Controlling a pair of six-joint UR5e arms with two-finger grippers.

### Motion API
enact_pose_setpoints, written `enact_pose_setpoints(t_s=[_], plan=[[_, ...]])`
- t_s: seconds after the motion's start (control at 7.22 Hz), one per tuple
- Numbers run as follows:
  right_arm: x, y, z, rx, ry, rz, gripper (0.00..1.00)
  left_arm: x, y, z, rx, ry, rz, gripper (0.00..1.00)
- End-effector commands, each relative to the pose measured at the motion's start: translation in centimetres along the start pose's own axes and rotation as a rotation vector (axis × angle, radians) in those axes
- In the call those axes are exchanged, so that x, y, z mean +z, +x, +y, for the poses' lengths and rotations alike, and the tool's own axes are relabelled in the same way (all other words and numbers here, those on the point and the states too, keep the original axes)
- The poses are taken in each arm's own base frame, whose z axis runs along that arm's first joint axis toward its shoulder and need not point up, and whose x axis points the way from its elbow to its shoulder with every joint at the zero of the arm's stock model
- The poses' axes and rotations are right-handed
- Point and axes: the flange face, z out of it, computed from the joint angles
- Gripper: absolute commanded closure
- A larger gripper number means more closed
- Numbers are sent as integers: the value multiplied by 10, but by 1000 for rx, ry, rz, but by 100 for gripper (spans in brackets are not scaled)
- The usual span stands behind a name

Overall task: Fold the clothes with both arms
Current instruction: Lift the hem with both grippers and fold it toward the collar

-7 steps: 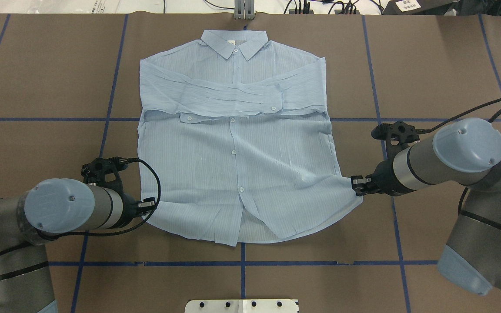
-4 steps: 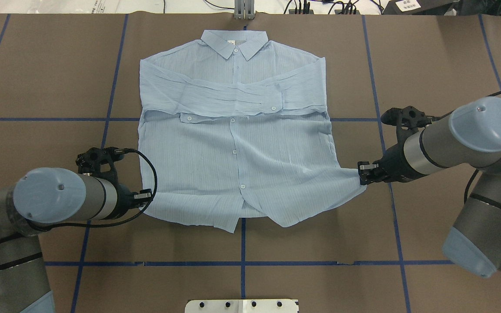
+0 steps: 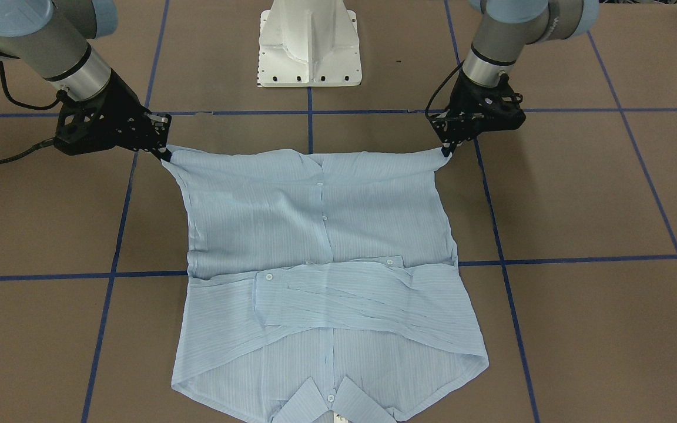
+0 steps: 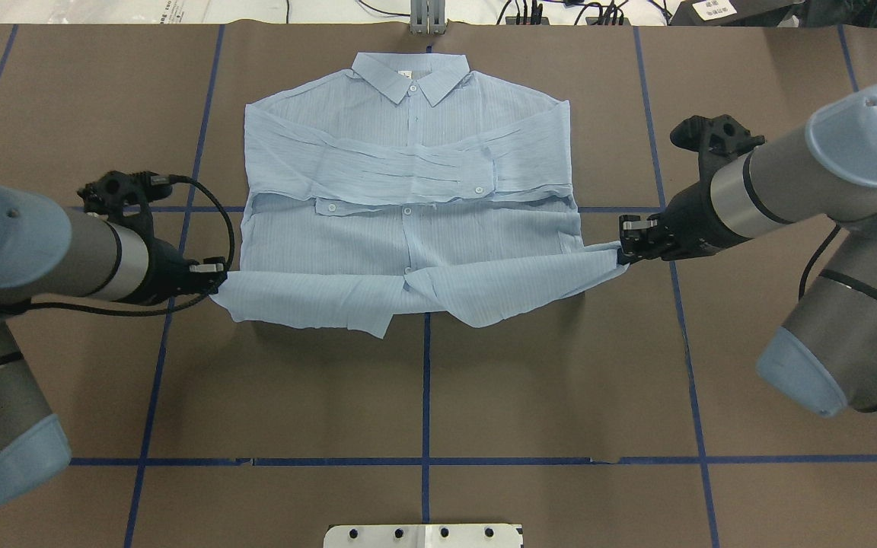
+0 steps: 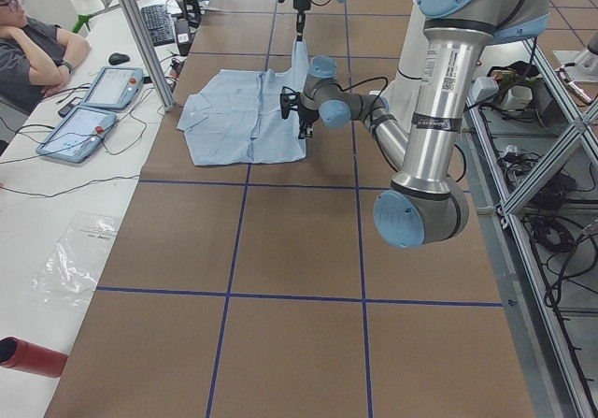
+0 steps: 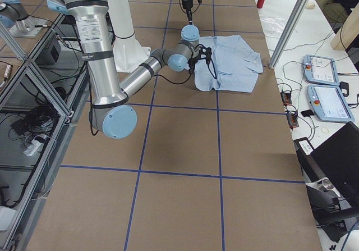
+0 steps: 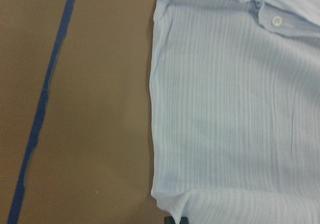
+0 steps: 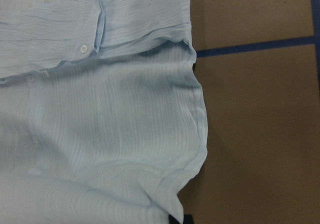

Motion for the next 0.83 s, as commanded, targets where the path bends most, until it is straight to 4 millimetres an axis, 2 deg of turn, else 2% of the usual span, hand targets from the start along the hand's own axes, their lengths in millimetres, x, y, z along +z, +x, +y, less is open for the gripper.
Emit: enact_pose_setpoints(t_s=[0.0, 0.28, 0.42, 0.55, 0.69], plan=[[2, -24, -48, 32, 47, -6, 100, -25, -14, -67, -1, 44, 20, 100], [0, -39, -106, 71, 98, 3, 100, 4, 21, -114, -35, 61, 5, 100], [1, -31, -134, 104, 117, 25, 100, 8, 30, -134, -47, 75, -1, 100], [-2, -29, -157, 125, 136, 37, 100, 7, 35, -160, -68, 98, -8, 100], [5, -35, -177, 141, 137, 53, 100, 17, 34, -189, -91, 114, -25, 100]])
